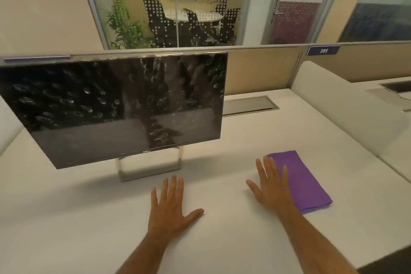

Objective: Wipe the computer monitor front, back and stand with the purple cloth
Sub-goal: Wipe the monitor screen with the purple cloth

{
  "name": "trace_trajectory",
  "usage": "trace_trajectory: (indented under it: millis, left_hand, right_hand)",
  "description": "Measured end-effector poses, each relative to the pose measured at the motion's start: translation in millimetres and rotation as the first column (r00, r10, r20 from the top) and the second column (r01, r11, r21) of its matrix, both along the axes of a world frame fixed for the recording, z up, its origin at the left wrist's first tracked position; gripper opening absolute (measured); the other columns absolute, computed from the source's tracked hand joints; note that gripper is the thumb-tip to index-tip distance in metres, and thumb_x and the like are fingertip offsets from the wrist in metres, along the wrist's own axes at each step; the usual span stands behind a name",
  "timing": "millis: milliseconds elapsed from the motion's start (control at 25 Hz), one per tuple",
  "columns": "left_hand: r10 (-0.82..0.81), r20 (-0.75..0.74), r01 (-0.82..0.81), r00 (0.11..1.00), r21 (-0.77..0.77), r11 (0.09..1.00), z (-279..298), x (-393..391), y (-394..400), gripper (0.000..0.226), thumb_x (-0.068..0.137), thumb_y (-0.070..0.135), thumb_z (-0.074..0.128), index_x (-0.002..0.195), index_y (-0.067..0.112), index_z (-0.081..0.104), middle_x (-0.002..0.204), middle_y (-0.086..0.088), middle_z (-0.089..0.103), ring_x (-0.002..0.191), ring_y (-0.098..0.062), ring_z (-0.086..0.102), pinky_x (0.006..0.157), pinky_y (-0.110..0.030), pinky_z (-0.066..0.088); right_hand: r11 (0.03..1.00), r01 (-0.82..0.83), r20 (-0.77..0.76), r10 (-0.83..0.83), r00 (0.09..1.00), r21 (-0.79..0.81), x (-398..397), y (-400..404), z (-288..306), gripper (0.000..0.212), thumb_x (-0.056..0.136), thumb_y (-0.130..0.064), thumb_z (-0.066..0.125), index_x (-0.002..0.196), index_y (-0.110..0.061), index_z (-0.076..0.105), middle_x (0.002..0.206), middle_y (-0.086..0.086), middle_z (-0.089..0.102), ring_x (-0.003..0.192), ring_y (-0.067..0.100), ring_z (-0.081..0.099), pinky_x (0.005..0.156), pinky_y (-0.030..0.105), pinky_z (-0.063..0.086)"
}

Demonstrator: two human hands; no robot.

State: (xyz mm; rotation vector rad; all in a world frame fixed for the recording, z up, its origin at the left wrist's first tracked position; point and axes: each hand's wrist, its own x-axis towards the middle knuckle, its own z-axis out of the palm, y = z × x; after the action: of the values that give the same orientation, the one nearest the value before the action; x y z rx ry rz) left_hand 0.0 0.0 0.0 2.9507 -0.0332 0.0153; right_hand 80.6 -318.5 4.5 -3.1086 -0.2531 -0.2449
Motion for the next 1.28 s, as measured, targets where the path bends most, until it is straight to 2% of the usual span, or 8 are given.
trace_trajectory:
  millis: [160, 320, 520, 800, 960, 1040, 1120, 1280]
  left_hand:
    - [0.069, -0.028, -0.069, 0.997, 0.016, 0.997, -4, 3, -7, 0.112, 0.071, 0.095, 0.009, 0.154, 0.024, -0.014, 0.160, 0.005, -0.023, 0.147, -0.017, -0.024, 0.117, -0.051, -0.015]
    - [0.065, -0.019, -0.064, 0.998, 0.035, 0.997, -4, 2, -9, 0.111, 0.072, 0.095, 0.008, 0.155, 0.023, -0.010, 0.160, 0.005, -0.021, 0.148, -0.016, -0.022, 0.118, -0.051, -0.014]
    - [0.067, 0.023, -0.068, 0.997, 0.037, 0.997, -10, 3, -9, 0.108, 0.076, 0.093, 0.018, 0.156, 0.020, 0.014, 0.163, 0.003, 0.002, 0.151, -0.019, 0.000, 0.118, -0.052, -0.002]
    - [0.062, -0.016, -0.061, 0.998, 0.059, 0.996, -9, 3, -9, 0.105, 0.078, 0.091, 0.021, 0.155, 0.019, 0.019, 0.162, 0.001, 0.008, 0.150, -0.021, 0.007, 0.116, -0.052, -0.001]
    - [0.075, -0.068, -0.073, 0.995, 0.025, 0.997, -4, 3, -7, 0.110, 0.073, 0.095, 0.010, 0.155, 0.022, 0.000, 0.161, 0.004, -0.011, 0.149, -0.021, -0.012, 0.116, -0.052, -0.010]
    - [0.069, -0.133, -0.068, 0.989, 0.012, 0.998, 3, 4, -7, 0.116, 0.064, 0.097, -0.003, 0.153, 0.024, -0.013, 0.156, 0.005, -0.027, 0.147, -0.018, -0.025, 0.115, -0.050, -0.018]
    - [0.073, -0.198, -0.088, 0.978, -0.070, 0.994, 13, 5, -9, 0.122, 0.057, 0.098, -0.009, 0.155, 0.026, -0.010, 0.158, 0.006, -0.025, 0.147, -0.015, -0.024, 0.116, -0.047, -0.020]
    - [0.094, -0.247, -0.237, 0.964, -0.654, 0.718, 43, 4, -25, 0.119, 0.055, 0.100, 0.032, 0.152, 0.029, 0.028, 0.158, 0.007, 0.029, 0.146, -0.013, 0.025, 0.119, -0.032, 0.018]
  right_hand:
    - [0.992, 0.122, -0.110, -0.123, 0.986, -0.012, 18, -57, 6, 0.090, 0.093, -0.071, 0.000, 0.151, -0.013, 0.037, 0.155, 0.013, 0.038, 0.146, 0.031, 0.030, 0.111, 0.065, 0.025]
    - [0.986, 0.135, -0.179, -0.150, 0.972, -0.096, 32, -83, 8, 0.112, 0.070, -0.079, -0.029, 0.158, -0.019, 0.007, 0.166, 0.006, 0.005, 0.153, 0.024, -0.002, 0.118, 0.057, 0.007]
    - [0.981, 0.172, -0.358, -0.194, 0.913, -0.094, 37, -88, 7, 0.081, 0.090, -0.077, 0.009, 0.155, -0.034, -0.014, 0.164, -0.001, -0.018, 0.151, 0.024, -0.015, 0.114, 0.066, 0.001]
    - [0.977, 0.209, -0.268, -0.209, 0.941, -0.026, 37, -82, 5, 0.059, 0.103, -0.040, 0.028, 0.157, -0.031, 0.008, 0.166, -0.003, 0.005, 0.152, 0.021, 0.004, 0.115, 0.058, 0.021]
    - [0.935, 0.226, -0.277, -0.149, 0.949, 0.274, 40, -80, 6, 0.050, 0.105, -0.024, 0.031, 0.154, -0.026, 0.026, 0.163, -0.003, 0.023, 0.151, 0.020, 0.013, 0.119, 0.051, 0.009]
    - [0.784, 0.243, -0.291, -0.083, 0.953, 0.572, 34, -63, 20, 0.048, 0.104, -0.027, 0.032, 0.152, -0.028, 0.034, 0.157, -0.003, 0.035, 0.145, 0.022, 0.030, 0.119, 0.045, 0.014]
    - [0.420, 0.298, -0.303, -0.057, 0.951, 0.857, 19, -31, 43, 0.042, 0.103, -0.023, 0.038, 0.144, -0.024, 0.046, 0.144, 0.000, 0.051, 0.125, 0.020, 0.049, 0.107, 0.034, 0.032]
    - [-0.342, 0.579, -0.539, 0.213, 0.815, 0.740, -12, 33, 87, 0.028, 0.098, -0.029, 0.052, 0.117, -0.012, 0.065, 0.103, 0.012, 0.070, 0.090, 0.032, 0.066, 0.080, 0.040, 0.053]
